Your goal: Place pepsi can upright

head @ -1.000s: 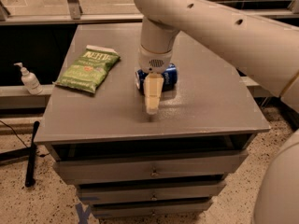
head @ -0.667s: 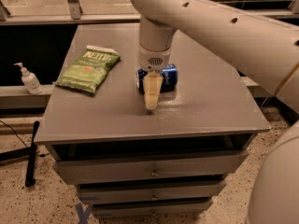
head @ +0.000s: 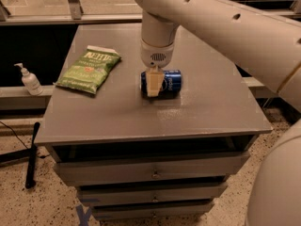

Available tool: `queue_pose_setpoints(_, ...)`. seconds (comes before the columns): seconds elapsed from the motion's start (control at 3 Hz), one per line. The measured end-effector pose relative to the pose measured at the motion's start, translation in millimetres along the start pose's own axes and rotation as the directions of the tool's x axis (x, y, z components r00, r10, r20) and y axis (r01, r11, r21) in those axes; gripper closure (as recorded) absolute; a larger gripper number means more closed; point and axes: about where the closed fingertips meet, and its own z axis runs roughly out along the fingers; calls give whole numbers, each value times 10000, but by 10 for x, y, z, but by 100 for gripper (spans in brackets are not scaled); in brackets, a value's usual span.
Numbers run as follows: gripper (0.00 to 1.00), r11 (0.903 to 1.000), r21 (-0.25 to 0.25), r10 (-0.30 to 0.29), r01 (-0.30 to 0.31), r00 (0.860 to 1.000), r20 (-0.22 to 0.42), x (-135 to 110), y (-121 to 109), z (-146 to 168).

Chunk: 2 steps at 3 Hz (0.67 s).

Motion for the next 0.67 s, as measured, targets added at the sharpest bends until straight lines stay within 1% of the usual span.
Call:
queue_pose_setpoints(0.33, 87, 9995, 168, 254, -264, 9981, 562, 45, -54, -125)
queue_pose_setpoints(0.67, 100, 9971, 571, 366, -504, 9743, 2222, 69, -86, -350)
